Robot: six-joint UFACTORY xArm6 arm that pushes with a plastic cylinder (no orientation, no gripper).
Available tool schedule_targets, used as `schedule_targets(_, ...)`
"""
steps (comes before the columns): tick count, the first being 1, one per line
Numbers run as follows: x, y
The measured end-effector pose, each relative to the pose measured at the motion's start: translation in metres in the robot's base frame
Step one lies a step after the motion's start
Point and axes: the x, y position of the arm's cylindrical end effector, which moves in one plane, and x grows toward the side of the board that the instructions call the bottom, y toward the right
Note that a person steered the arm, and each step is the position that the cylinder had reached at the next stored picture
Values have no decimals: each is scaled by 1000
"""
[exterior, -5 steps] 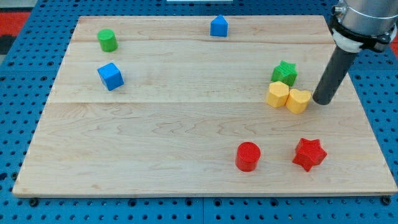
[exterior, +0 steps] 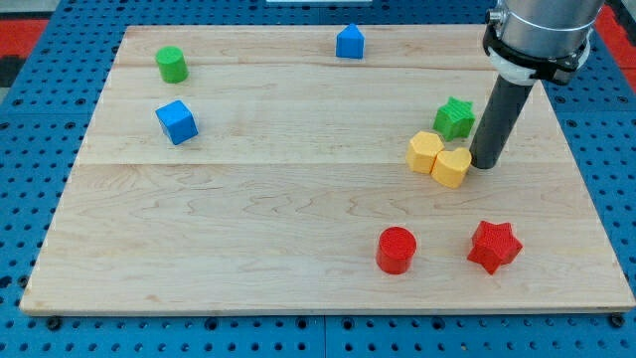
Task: Move the yellow heart top left to the red circle
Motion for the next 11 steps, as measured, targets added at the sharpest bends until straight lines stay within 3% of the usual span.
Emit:
schedule_targets(8,22,-66)
schedule_targets(11,19,-145)
